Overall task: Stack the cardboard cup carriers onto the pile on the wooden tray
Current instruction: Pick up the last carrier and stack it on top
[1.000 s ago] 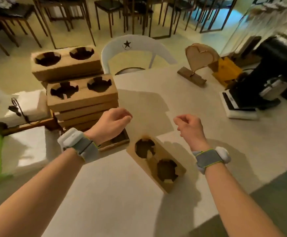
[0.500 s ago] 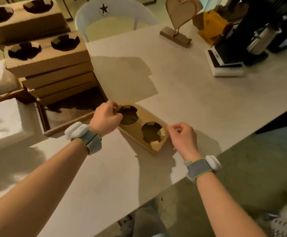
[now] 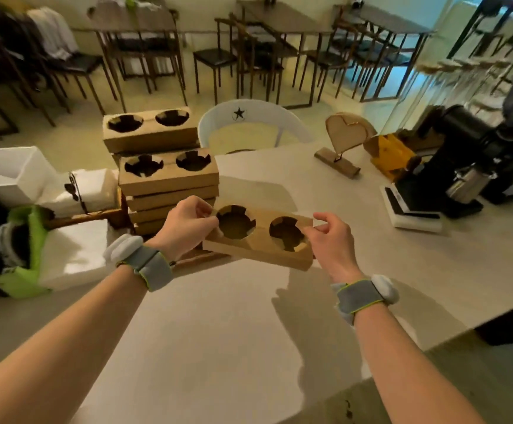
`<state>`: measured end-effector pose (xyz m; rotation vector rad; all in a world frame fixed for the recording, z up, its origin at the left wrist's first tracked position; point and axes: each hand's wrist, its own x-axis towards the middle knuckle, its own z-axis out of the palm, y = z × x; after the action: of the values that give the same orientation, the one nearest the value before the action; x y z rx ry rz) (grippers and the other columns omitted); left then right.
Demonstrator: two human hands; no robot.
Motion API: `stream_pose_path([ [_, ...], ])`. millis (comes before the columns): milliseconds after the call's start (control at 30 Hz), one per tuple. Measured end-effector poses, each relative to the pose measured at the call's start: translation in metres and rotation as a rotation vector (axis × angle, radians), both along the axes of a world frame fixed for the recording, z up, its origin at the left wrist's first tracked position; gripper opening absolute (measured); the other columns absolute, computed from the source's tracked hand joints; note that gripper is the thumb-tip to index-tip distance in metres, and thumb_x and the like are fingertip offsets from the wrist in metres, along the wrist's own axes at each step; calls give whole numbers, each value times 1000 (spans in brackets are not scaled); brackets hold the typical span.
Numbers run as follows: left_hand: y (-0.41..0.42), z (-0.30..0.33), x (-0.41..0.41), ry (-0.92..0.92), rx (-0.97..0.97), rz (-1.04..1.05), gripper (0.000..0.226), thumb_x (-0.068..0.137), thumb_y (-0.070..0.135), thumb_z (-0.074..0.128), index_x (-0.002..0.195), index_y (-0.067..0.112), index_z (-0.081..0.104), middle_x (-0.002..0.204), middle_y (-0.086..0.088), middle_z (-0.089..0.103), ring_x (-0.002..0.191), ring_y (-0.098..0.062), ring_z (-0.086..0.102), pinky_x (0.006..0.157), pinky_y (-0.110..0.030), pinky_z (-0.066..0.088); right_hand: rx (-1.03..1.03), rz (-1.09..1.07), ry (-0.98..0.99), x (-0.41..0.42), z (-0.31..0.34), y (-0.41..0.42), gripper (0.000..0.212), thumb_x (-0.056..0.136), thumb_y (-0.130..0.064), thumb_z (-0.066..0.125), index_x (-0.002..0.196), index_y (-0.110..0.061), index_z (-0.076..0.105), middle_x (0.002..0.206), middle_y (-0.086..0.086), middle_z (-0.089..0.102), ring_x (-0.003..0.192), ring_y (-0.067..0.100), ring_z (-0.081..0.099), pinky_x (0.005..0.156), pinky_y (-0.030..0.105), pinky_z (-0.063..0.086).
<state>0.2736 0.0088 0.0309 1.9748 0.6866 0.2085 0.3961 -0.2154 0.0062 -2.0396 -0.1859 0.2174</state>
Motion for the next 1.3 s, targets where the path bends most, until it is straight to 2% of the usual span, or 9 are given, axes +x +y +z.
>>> stream_pose_path([
  [100,25,21,-8,-36,19,78,30,89,18,62,117,10,55,107,-10,59,100,-24,59,82,-37,55,34,62,-53,13,25,37,34,84,-26,67,117,-17,63,86,-8,67,94,22,63,82,39,53],
  [167,45,32,-14,-80,0,132,29,90,17,62,117,10,55,106,-10,60,99,-23,60,74,-32,55,80,124,-69,21,38,66,27,82,-23,66,110,-23,65,86,-14,66,89,14,62,71,24,48],
  [233,67,43,-19,-142,-24,211,27,89,13,62,116,10,57,103,-11,62,96,-23,64,67,-27,53,121,192,-96,27,54,97,32,81,-21,66,113,-23,67,88,-15,67,86,9,60,66,16,41],
  [400,109,56,-25,-198,-61,363,23,87,9,63,110,15,62,97,-8,67,92,-23,67,65,-27,57,197,331,-114,40,73,156,37,82,-17,63,119,-18,69,108,-3,71,101,14,61,83,26,49],
  [467,122,55,-25,-190,-73,415,24,88,9,62,112,13,62,99,-9,68,93,-25,67,72,-32,58,208,382,-97,47,72,178,35,83,-18,63,118,-19,70,107,-4,71,102,13,61,82,25,48],
  [567,129,48,-24,-190,-67,445,27,88,8,62,115,10,62,96,-6,67,92,-23,67,70,-30,56,220,404,-83,53,68,195,32,85,-18,63,116,-19,71,103,-6,71,100,12,61,82,26,49],
  [700,134,37,-20,-222,-83,485,33,88,3,60,120,10,59,95,-6,67,85,-24,67,69,-37,57,228,428,-61,59,57,207,28,88,-17,63,116,-17,70,99,-8,68,92,9,59,70,16,45],
  [833,145,32,-16,-230,-70,495,35,88,4,59,122,11,59,100,-9,67,87,-23,67,67,-33,55,220,421,-61,63,50,215,27,90,-19,63,116,-21,68,91,-22,62,86,2,57,59,7,42],
  [1300,160,7,-12,-254,-19,499,40,86,8,62,125,13,61,107,-9,67,99,-24,64,68,-31,56,231,429,-31,68,34,223,33,90,-19,62,123,-17,65,105,-6,66,93,5,57,74,18,47],
])
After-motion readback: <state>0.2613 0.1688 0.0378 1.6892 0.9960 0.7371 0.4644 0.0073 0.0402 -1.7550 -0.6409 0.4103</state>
